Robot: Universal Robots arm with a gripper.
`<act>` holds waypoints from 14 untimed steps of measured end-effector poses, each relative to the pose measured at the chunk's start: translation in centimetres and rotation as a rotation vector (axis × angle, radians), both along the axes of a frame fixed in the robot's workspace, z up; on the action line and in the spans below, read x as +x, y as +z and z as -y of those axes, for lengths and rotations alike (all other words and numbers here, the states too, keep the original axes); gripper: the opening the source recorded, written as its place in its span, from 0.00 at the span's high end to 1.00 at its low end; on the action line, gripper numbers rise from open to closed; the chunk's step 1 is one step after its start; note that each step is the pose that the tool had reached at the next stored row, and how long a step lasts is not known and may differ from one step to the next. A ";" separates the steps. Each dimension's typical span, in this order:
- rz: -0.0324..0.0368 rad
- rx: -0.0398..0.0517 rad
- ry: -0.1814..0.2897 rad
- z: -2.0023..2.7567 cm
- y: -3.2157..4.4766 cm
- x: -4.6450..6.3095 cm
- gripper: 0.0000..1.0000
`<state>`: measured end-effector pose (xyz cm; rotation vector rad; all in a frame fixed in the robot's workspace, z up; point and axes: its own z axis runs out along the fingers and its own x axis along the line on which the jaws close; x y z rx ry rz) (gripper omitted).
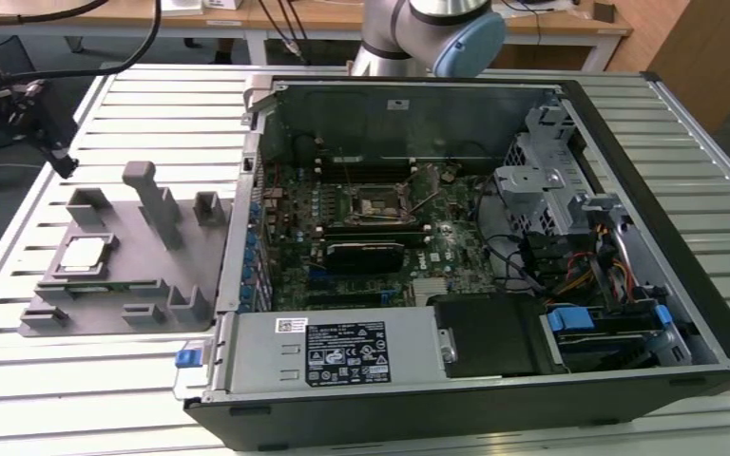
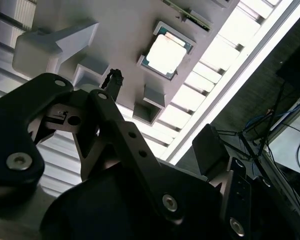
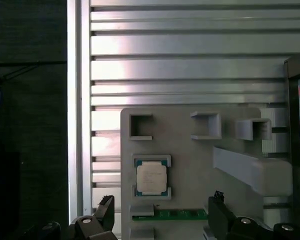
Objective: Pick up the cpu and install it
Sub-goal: 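Pick up the cpu and move it towards the insertion slot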
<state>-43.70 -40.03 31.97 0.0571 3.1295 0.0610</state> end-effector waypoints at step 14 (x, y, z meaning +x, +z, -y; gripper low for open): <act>0.0001 0.0000 0.000 0.00 -1.27 0.0 0.17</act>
